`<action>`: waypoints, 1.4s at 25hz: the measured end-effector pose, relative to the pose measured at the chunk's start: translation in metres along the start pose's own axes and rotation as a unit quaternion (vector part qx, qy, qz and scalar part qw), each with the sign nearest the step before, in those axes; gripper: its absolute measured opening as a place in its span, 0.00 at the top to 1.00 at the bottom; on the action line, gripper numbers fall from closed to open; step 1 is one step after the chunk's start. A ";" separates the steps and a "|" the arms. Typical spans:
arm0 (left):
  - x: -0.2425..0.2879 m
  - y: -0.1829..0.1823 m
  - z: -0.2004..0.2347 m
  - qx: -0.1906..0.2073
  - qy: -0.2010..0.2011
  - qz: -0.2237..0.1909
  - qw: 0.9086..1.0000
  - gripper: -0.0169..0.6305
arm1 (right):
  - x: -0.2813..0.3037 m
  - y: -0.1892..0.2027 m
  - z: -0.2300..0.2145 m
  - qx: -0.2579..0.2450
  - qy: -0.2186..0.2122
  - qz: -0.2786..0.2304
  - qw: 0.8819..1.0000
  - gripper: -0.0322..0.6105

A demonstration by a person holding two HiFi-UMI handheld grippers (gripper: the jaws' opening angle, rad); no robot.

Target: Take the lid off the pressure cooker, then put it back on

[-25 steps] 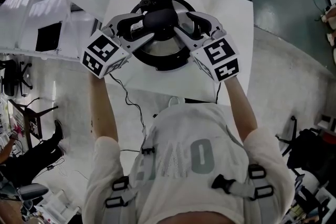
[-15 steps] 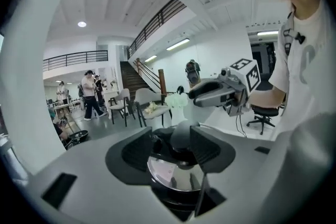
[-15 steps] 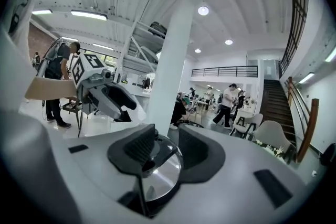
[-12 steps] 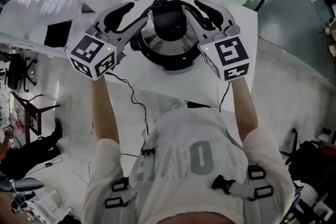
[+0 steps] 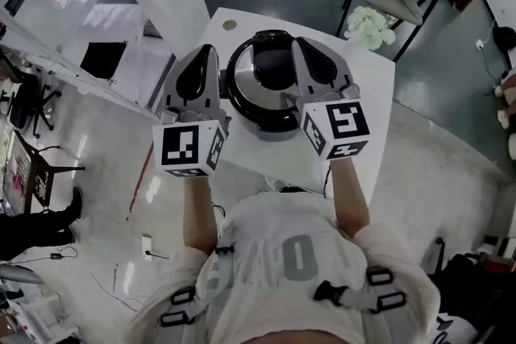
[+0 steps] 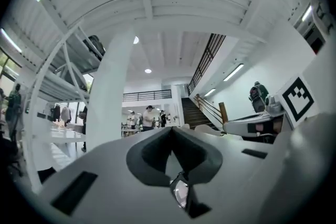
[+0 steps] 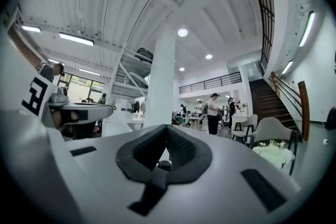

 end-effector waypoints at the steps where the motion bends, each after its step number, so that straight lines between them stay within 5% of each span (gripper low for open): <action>1: -0.007 0.002 0.001 -0.002 -0.014 0.002 1.000 0.95 | -0.001 0.004 0.003 0.001 -0.001 0.005 1.000 0.94; 10: -0.048 0.032 -0.005 -0.005 -0.068 0.016 0.998 0.95 | -0.034 0.044 0.014 -0.027 0.018 0.032 0.999 0.94; 35: -0.030 0.048 -0.009 0.012 -0.049 0.034 0.998 0.95 | -0.030 0.054 -0.005 -0.022 0.025 0.045 0.998 0.94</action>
Point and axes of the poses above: the fingertips, and each gripper's own axes: x forward along the fingers, z to its left, y out of its underside, the point moved 1 cm from there along -x, backward along the fingers, and after that the axes turned 3 degrees about x, right-handed, at the moved point
